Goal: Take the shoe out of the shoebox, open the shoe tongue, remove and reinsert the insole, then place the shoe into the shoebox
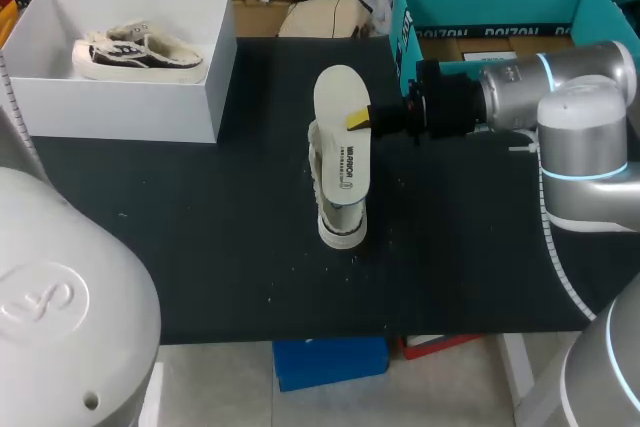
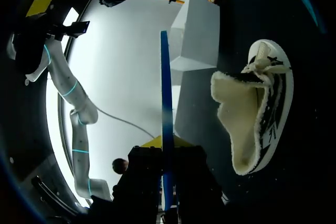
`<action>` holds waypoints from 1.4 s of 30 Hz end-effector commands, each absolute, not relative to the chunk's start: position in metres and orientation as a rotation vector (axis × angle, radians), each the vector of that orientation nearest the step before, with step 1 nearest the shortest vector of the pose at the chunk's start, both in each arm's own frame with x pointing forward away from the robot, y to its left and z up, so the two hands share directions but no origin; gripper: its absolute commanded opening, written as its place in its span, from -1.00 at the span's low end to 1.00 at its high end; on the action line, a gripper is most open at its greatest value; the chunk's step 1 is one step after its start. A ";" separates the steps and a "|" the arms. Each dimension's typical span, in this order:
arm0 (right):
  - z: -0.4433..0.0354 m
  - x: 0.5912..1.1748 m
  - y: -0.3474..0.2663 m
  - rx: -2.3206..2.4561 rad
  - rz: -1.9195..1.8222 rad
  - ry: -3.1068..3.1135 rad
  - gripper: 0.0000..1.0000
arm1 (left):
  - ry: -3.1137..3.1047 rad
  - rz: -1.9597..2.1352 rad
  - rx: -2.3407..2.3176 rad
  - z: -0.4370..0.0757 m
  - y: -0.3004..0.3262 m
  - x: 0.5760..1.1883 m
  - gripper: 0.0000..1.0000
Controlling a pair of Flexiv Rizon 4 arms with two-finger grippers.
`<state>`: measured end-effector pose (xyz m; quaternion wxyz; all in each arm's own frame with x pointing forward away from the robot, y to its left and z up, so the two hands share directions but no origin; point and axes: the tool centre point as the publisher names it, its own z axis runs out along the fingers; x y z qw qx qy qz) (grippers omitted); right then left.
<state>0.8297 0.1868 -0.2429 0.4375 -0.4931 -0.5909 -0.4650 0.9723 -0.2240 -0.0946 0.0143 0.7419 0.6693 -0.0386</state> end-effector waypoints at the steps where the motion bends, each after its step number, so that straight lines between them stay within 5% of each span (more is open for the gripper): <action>1: -0.243 0.829 0.188 -1.228 -1.158 -1.469 -1.00 | 2.085 -0.078 2.276 -0.087 -0.219 0.944 1.00; 22: -0.243 0.829 0.188 -1.228 -1.158 -1.469 -1.00 | 2.180 -0.022 2.210 -0.103 -0.220 0.804 1.00; 42: -0.243 0.829 0.188 -1.228 -1.158 -1.469 -1.00 | 2.144 -0.018 2.212 -0.120 -0.228 0.747 1.00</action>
